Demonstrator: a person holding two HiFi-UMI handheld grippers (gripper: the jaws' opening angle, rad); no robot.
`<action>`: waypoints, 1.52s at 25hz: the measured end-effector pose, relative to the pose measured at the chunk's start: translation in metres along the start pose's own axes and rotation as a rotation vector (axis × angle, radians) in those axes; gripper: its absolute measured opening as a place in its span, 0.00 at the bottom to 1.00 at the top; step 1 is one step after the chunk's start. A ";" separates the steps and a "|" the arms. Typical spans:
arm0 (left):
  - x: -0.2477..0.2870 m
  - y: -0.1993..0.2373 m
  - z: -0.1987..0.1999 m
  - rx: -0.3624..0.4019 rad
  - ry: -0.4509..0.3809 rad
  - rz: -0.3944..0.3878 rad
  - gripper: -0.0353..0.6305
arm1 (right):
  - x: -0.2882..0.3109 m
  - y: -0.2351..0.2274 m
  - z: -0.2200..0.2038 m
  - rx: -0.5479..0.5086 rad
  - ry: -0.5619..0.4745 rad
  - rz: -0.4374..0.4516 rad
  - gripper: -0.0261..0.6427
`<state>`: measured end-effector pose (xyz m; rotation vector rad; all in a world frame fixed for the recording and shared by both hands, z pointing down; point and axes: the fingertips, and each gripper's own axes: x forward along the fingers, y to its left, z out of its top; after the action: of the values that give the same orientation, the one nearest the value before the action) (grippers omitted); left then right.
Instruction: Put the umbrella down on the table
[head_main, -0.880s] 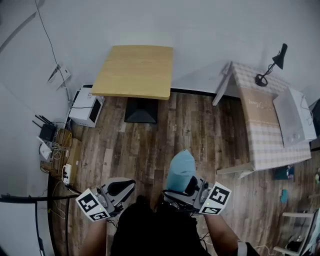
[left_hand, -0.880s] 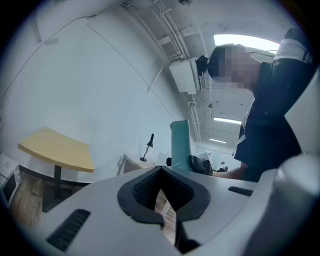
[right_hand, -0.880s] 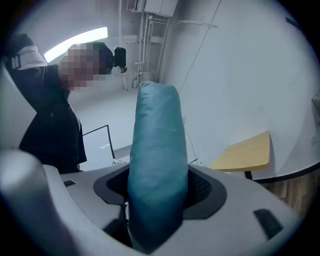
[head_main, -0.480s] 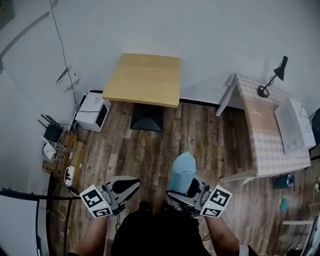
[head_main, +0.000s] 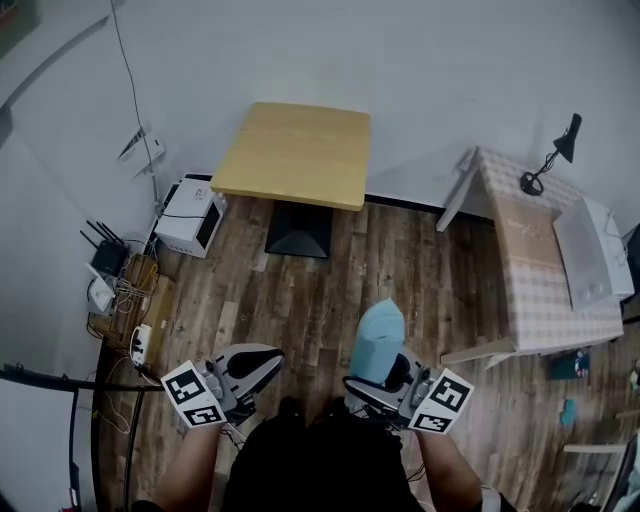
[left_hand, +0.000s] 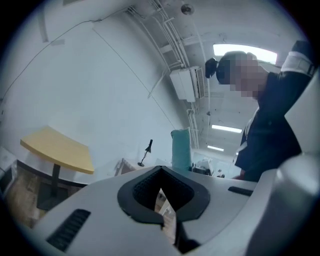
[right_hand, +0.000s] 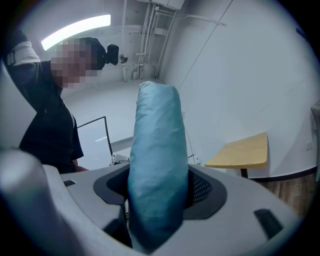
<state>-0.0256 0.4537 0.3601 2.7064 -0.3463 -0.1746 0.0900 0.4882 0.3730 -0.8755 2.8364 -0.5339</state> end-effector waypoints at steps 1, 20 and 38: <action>0.003 -0.004 0.004 -0.031 -0.035 -0.019 0.06 | -0.005 -0.002 0.001 0.000 -0.002 -0.001 0.49; 0.061 -0.018 -0.038 -0.014 0.037 0.077 0.06 | -0.094 -0.059 0.015 0.061 -0.131 -0.001 0.49; 0.064 0.075 -0.006 -0.041 -0.043 0.131 0.06 | -0.049 -0.129 0.033 0.129 -0.152 -0.001 0.49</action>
<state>0.0207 0.3723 0.3921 2.6324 -0.5254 -0.2008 0.2049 0.4073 0.3906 -0.8549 2.6330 -0.6145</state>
